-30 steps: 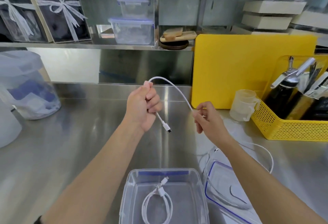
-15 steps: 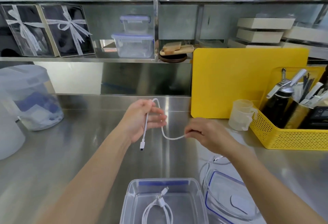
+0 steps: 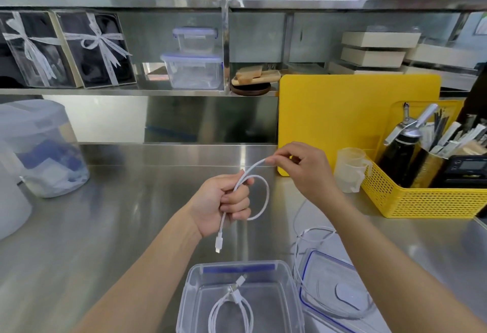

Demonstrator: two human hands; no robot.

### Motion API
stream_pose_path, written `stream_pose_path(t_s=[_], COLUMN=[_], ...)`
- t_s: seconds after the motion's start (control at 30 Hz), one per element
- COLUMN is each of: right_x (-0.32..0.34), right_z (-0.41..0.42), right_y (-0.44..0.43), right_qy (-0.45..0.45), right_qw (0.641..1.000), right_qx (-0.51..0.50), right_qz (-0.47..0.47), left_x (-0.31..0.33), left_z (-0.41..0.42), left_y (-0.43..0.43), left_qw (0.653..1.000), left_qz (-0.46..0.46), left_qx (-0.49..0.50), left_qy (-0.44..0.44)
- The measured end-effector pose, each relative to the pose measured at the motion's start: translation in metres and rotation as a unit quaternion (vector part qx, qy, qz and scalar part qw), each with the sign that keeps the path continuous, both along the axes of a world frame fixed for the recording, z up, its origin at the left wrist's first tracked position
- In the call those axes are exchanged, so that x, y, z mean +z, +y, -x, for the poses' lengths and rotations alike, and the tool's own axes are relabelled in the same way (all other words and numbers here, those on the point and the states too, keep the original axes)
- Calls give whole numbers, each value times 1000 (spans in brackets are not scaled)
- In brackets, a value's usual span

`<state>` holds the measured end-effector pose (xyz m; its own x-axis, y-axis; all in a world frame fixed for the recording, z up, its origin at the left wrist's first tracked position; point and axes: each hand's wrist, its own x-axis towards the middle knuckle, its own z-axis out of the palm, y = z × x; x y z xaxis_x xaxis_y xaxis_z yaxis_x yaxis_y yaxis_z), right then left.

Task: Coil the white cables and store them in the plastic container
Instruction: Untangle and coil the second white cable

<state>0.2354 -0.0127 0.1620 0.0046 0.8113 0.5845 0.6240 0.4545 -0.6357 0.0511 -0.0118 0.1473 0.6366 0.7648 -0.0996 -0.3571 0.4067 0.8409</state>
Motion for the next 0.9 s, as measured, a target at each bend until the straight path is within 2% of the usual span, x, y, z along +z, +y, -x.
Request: stream_pose_path(t_s=[0.17, 0.3, 0.4, 0.47, 0.53, 0.57, 0.63, 0.7, 0.77, 0.8, 0.87, 0.9], right_x=[-21, -40, -46, -49, -47, -43, -37, -33, -35, -36, -39, -41], right_z=[-19, -26, -20, -17, -16, -16, -15, -17, -18, -18, -17, -16], right_y=[10, 6, 2, -1, -3, -3, 0, 3, 5, 5, 2, 1], right_qy=[159, 175, 176, 217, 269, 267, 187, 38, -105, -146, -139, -94], right_qw=[985, 979, 977, 970, 960, 961, 980, 996, 991, 986, 988, 994], right_qx=[1, 22, 39, 26, -5, -17, -39, -56, -54, -51, -34, -21], right_qz=[60, 106, 114, 104, 82, 71, 57, 50, 62, 70, 62, 58], left_x=[7, 11, 16, 17, 16, 15, 14, 15, 14, 13, 13, 12], left_z=[13, 21, 22, 24, 28, 29, 30, 28, 25, 24, 26, 29], left_y=[-1, 1, 2, 4, 6, 7, 8, 7, 4, 3, 2, 4], left_qw=[993, 997, 991, 987, 987, 988, 990, 992, 994, 993, 992, 991], left_qz=[31, -19, -1, -3, -6, -7, -9, -15, -15, -16, -34, -44], left_qx=[-22, 18, 46, 27, 16, 18, 31, 46, 57, 53, 31, 25], left_qy=[-108, -76, -125, -156, -157, -152, -139, -113, -96, -100, -116, -121])
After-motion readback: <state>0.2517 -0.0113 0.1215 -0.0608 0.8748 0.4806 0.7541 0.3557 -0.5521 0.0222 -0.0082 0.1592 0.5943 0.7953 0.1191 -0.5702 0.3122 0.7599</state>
